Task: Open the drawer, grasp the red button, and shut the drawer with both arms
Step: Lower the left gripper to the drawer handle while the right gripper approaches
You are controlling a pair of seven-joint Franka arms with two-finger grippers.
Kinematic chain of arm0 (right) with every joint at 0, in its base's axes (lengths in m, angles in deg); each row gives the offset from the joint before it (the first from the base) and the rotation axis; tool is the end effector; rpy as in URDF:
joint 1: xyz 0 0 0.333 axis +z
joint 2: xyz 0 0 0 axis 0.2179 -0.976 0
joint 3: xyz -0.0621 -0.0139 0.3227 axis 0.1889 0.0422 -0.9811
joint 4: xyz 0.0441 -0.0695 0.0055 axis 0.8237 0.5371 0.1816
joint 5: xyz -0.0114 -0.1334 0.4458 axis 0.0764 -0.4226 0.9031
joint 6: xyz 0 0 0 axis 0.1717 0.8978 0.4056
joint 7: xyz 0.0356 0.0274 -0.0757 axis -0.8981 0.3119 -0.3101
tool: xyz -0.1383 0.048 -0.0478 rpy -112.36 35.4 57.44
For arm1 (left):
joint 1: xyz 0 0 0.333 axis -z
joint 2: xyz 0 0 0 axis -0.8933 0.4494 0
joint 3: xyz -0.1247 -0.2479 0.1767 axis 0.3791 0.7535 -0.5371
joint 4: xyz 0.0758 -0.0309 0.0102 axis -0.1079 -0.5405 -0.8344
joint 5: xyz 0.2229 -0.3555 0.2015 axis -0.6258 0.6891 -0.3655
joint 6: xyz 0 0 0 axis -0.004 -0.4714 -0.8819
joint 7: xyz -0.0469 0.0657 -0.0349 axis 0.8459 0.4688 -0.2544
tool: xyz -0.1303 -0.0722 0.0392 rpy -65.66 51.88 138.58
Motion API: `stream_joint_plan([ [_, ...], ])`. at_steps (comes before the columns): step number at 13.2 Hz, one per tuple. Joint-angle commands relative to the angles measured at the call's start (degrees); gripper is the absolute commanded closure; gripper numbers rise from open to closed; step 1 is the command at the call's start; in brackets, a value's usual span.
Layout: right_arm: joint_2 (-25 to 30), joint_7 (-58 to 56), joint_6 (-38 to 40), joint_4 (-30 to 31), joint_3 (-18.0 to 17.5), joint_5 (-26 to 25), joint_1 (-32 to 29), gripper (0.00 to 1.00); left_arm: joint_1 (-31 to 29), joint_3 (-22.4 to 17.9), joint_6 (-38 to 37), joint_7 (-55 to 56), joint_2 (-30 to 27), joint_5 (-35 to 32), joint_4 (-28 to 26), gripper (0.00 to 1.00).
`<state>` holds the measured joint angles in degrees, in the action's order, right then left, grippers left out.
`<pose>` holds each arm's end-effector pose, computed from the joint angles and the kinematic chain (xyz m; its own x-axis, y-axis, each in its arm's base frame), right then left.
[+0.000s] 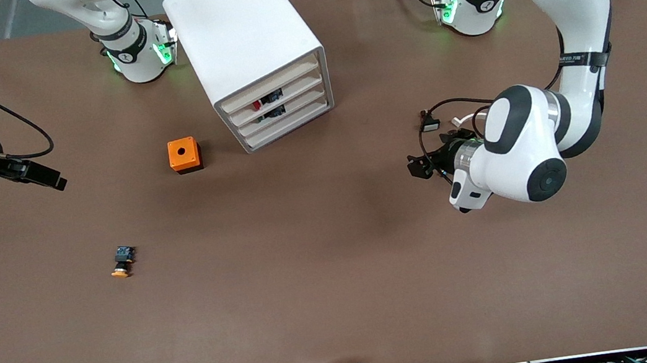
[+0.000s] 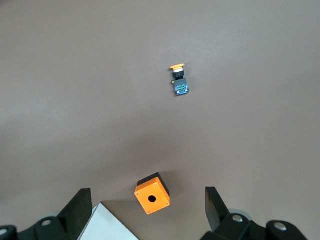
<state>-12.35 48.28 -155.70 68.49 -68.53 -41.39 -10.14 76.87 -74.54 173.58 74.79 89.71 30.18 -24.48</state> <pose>0.6350 0.0238 0.5299 0.9360 -0.3456 -0.0675 -0.3493 -0.9354 -0.0551 0.6376 -0.2937 0.2639 0.6791 0.4065 -0.6112 0.4841 -0.8739 -0.0435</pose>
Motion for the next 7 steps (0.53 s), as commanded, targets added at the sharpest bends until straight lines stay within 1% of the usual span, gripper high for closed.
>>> stream_joint_plan([
  [1, -0.5, 0.9, 0.4, -0.2, 0.0, 1.8, -1.0, 0.00, 0.8, -0.1, -1.1, 4.0, 0.5, 0.4, 1.8, 0.00],
  [3, -0.5, 0.9, 0.4, -0.2, 0.0, 1.8, -1.0, 0.00, 0.9, -0.1, -1.1, 4.8, 1.2, 0.7, 2.1, 0.00],
  [5, -0.7, 0.9, 0.2, -0.2, 0.0, 1.8, -0.6, 0.00, 0.9, -0.1, -1.5, 8.0, 1.1, 0.9, 2.1, 0.00],
  [7, -1.4, 1.3, -0.2, -0.3, 0.0, 2.0, -0.2, 0.00, 0.9, -0.1, -4.6, 12.8, 1.1, 0.5, 2.1, 0.00],
])
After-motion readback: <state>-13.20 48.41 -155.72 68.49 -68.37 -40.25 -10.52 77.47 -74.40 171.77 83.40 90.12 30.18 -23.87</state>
